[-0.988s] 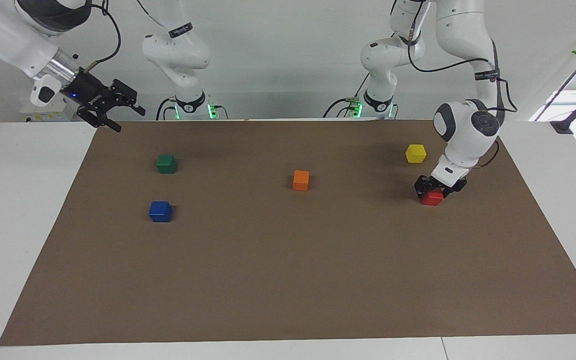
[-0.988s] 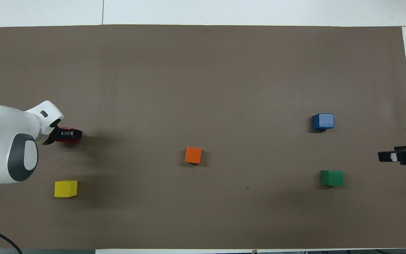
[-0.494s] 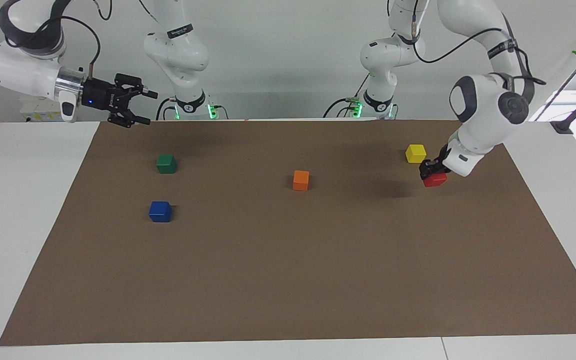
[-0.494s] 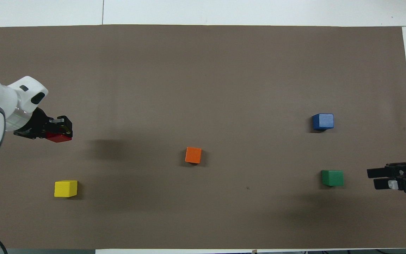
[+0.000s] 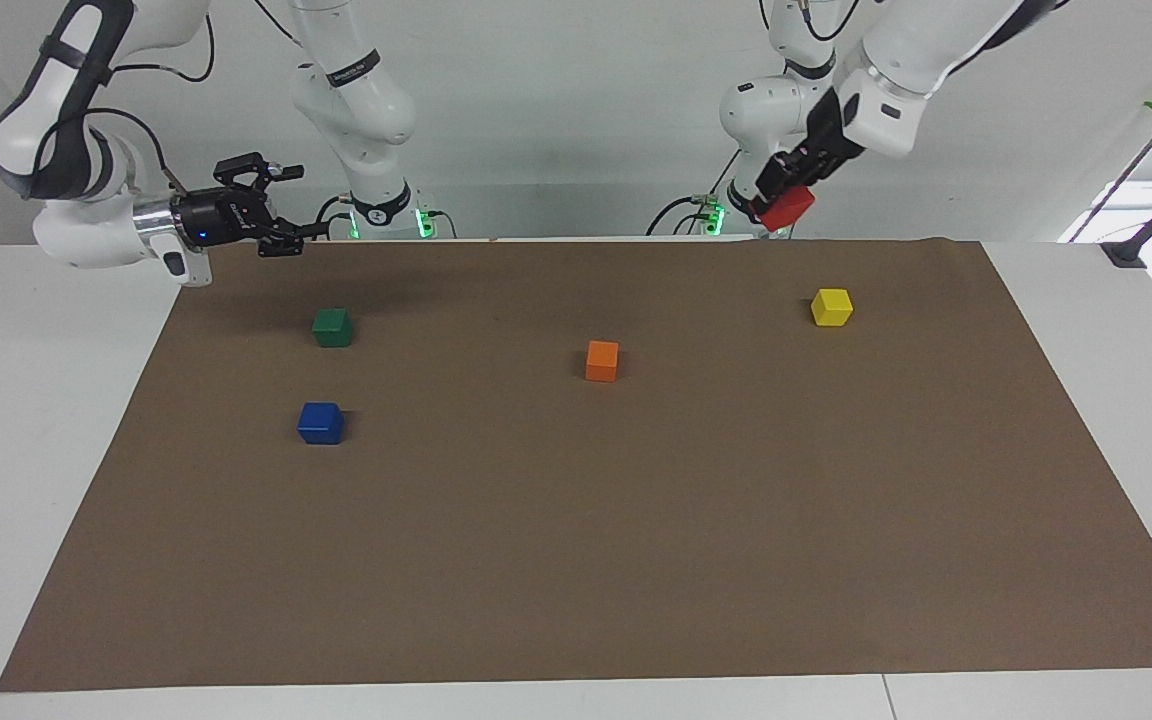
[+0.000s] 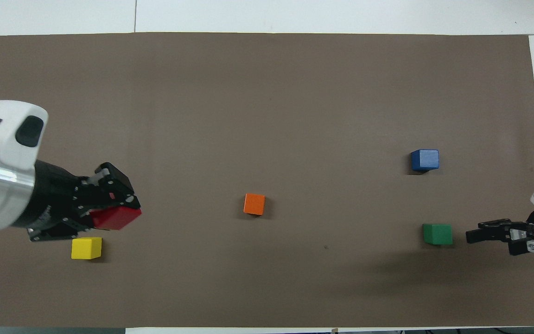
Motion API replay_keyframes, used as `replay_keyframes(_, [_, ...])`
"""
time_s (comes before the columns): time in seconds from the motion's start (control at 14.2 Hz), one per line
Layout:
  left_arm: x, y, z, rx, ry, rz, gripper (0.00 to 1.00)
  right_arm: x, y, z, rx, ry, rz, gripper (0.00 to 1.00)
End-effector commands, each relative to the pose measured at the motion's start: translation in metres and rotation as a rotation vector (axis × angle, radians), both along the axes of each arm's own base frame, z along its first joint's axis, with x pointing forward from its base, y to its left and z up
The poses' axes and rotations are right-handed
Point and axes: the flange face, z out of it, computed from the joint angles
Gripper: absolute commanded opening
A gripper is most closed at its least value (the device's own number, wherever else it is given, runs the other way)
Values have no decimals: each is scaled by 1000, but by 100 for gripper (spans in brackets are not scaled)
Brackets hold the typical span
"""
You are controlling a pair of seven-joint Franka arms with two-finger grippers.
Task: Transfer red block to right arm and stack on blue block
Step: 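Lift the red cube with the left gripper while the right gripper approaches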
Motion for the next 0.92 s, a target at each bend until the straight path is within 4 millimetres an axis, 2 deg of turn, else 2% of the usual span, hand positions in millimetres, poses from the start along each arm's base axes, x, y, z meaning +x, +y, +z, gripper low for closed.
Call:
replay_keyframes(0.0, [-33, -54, 6, -24, 48, 150, 0, 4, 14, -42, 205, -35, -13, 100])
replay_keyframes(0.14, [-37, -77, 15, -100, 123, 384, 0, 9, 32, -42, 291, -46, -19, 100])
replay_keyframes(0.28, [-31, -92, 24, -185, 183, 644, 0, 12, 61, -39, 389, -52, -47, 100])
replay_keyframes(0.42, [-32, -118, 21, -266, 163, 805, 0, 17, 97, -36, 466, -56, -68, 100])
replay_keyframes(0.56, [-30, -127, 23, -306, 226, 1032, 0, 23, 140, -37, 545, -59, -97, 100])
replay_keyframes(0.71, [-41, -137, 15, -280, 252, 1035, 0, 27, 173, -34, 592, -55, -109, 100])
replay_keyframes(0.85, [-49, -139, 4, -275, 286, 1034, 0, 31, 197, -31, 623, -55, -126, 100])
